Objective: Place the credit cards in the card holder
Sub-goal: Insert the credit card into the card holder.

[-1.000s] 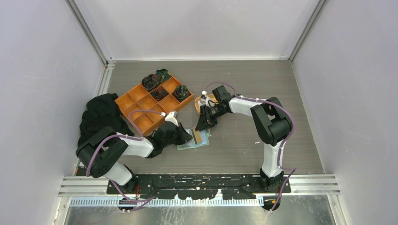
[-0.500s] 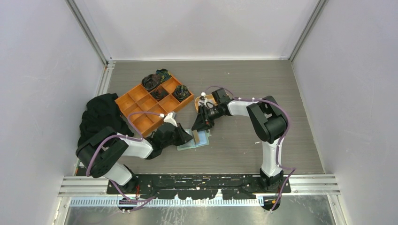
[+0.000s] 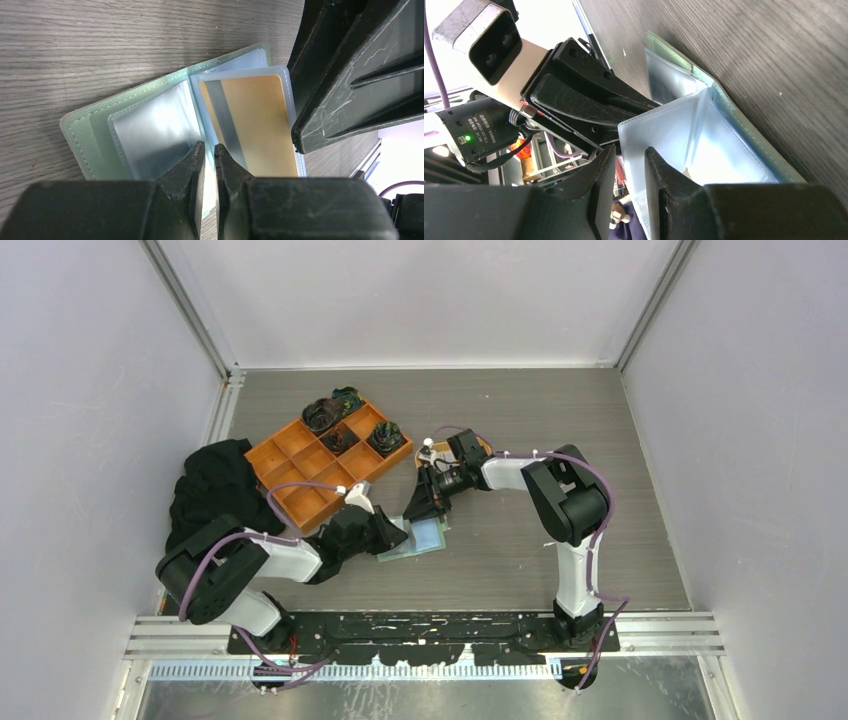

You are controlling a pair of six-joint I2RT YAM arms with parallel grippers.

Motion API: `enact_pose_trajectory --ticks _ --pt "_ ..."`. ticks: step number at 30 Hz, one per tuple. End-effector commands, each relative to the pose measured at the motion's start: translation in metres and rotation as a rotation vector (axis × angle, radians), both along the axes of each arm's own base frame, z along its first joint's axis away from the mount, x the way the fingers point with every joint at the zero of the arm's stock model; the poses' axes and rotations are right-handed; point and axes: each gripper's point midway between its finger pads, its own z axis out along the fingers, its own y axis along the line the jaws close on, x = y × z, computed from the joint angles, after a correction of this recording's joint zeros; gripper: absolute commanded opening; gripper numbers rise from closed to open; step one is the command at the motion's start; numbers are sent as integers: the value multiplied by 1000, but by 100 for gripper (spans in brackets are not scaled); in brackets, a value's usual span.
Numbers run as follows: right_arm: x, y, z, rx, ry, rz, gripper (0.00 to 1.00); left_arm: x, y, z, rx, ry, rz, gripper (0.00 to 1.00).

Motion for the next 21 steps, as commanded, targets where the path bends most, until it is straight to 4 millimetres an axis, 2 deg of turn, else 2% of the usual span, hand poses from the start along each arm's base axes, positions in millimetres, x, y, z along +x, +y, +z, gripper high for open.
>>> enact_pose_trajectory --ticks 1,11,21 --pt "-3 4 10 49 -7 26 33 -1 6 -2 23 -7 11 14" --pt "-13 12 7 63 -1 71 24 -2 11 -4 33 5 22 15" --pt "-19 17 1 59 -3 100 21 -3 16 -1 46 7 30 16"
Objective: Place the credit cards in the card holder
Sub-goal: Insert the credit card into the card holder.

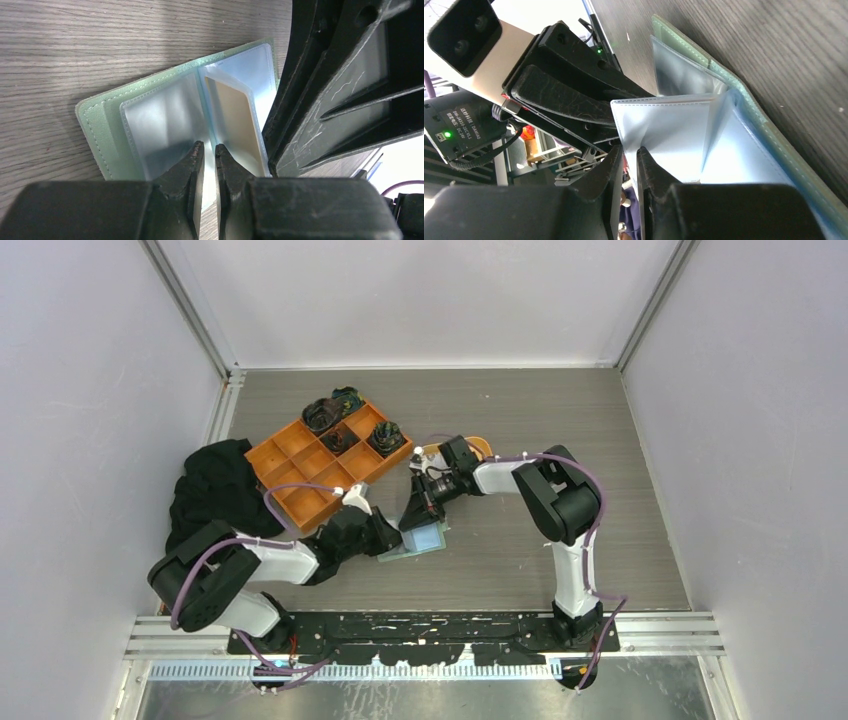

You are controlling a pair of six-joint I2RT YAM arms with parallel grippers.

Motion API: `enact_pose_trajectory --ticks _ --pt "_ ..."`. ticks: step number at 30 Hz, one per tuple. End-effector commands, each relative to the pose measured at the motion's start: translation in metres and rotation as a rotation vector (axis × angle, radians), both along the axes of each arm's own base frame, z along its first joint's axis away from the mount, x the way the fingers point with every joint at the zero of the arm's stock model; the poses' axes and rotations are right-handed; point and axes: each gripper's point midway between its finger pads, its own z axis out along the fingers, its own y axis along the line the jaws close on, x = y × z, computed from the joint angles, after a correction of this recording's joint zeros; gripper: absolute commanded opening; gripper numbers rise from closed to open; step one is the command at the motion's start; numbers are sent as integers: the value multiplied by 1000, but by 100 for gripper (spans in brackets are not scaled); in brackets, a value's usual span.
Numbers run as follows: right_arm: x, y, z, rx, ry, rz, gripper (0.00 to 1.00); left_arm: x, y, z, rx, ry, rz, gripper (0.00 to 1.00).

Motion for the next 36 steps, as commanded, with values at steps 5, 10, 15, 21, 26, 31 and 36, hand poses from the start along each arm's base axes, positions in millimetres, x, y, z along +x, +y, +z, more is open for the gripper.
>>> enact_pose_trajectory --ticks 5,10,15,21,26,31,36 --pt "3 2 0 -2 -80 27 18 0 12 0 36 -6 21 17" --pt "5 -5 -8 -75 -158 41 18 -2 15 3 39 -6 20 17" --pt "7 -10 -11 -129 -237 60 19 -5 18 9 42 -15 20 18" --pt "-4 -11 14 -76 -431 179 32 -8 23 15 42 -29 17 19" --pt "-19 -16 34 -15 -810 360 50 -8 23 18 38 -41 1 20" --pt "-12 -10 27 -31 -982 332 71 -10 17 17 -6 -36 -30 21" --pt "5 -6 4 -175 -865 258 68 -11 14 22 -81 -47 -45 25"
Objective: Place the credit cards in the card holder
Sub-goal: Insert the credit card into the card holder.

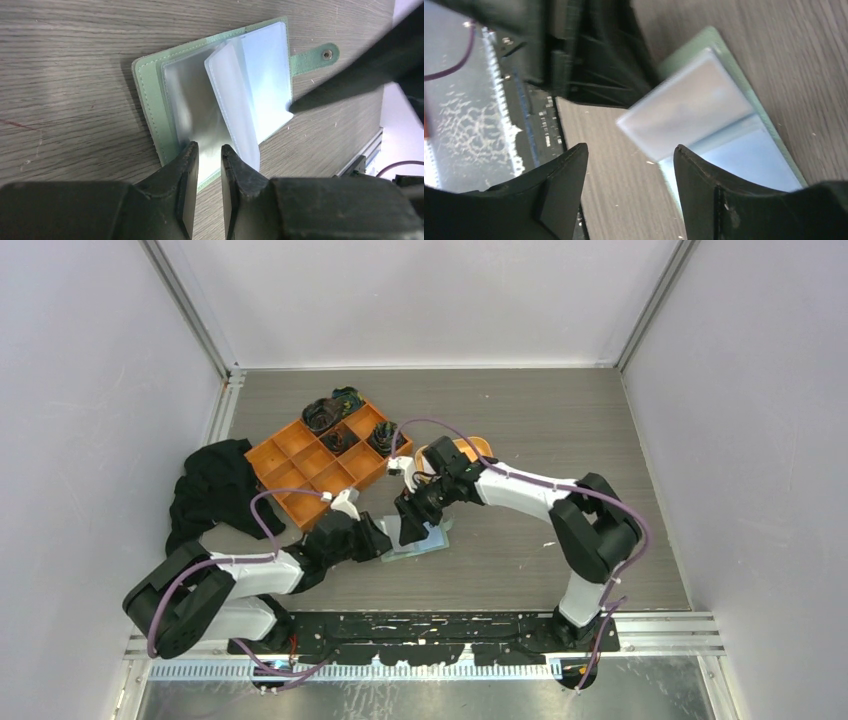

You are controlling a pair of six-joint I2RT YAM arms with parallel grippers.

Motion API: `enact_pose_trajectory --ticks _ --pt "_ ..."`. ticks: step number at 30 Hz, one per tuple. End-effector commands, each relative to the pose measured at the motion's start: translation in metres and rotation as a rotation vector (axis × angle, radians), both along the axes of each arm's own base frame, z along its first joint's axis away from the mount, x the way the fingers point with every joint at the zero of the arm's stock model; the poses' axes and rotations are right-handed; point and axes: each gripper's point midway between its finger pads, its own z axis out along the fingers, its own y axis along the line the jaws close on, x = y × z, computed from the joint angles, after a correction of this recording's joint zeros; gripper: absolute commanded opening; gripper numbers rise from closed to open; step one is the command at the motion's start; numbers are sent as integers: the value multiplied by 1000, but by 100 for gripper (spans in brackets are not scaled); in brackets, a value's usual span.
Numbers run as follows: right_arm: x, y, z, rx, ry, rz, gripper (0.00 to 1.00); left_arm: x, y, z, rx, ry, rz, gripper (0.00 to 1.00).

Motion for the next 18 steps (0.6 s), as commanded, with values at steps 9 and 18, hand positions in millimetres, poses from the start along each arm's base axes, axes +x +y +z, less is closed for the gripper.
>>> enact_pose_trajectory --ticks 9,18 --pt "22 11 -34 -111 195 -196 72 6 -23 20 -141 -67 -90 26" --pt "22 6 -50 -181 225 -218 68 7 -32 13 -174 -41 -103 26"
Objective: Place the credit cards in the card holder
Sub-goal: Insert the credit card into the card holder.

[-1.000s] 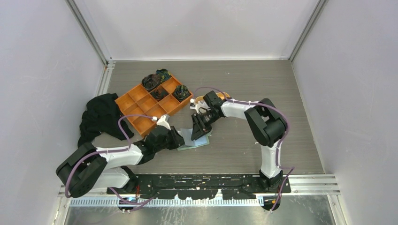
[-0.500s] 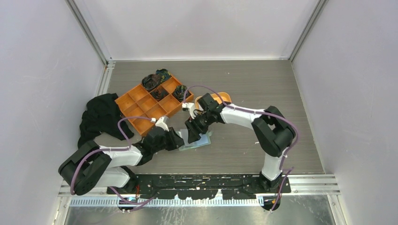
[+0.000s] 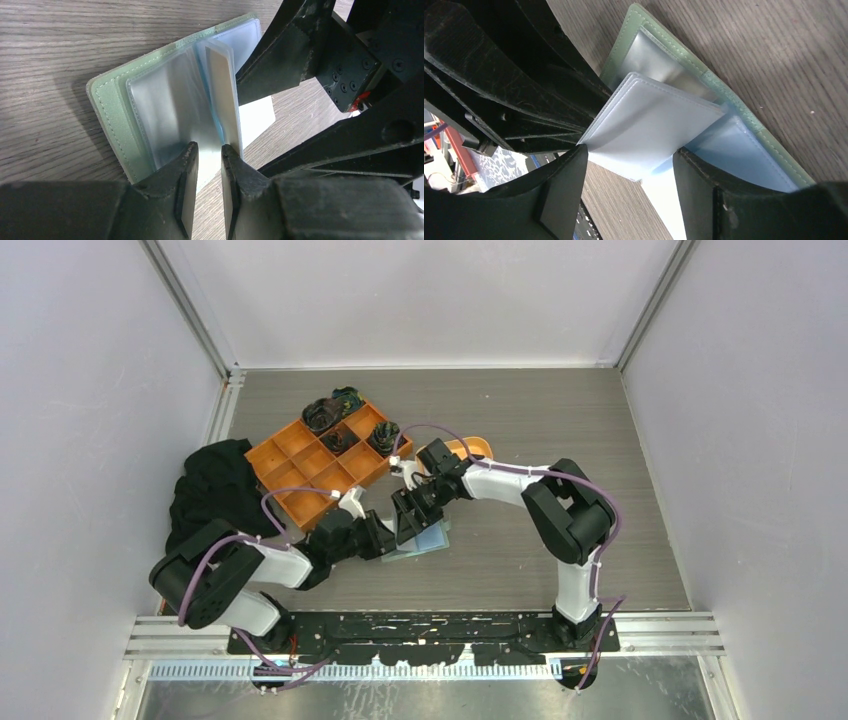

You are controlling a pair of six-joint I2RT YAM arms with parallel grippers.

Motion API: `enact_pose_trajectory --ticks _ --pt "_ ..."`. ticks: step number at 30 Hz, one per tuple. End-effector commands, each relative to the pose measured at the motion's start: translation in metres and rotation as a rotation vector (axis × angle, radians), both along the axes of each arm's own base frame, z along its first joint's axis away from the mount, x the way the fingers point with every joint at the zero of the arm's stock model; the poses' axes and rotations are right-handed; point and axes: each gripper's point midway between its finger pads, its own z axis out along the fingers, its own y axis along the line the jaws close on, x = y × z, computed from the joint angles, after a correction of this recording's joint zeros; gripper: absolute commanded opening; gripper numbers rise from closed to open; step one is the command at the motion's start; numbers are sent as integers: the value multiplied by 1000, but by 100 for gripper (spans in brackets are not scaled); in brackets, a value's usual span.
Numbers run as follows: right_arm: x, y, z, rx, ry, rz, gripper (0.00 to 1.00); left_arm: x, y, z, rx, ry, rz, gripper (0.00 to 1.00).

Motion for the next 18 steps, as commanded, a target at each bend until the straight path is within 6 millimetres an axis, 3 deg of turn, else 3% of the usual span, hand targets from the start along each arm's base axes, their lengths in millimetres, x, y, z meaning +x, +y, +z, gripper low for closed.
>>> enact_pose_trajectory --ticks 1,12,18 --pt "8 4 2 -21 -5 -11 66 8 -10 15 -61 -45 -14 26" --pt "12 -3 -3 -29 30 -27 35 6 0 12 -25 -31 3 26" --pt "18 -8 -5 -19 55 -50 33 3 18 19 3 -28 45 27"
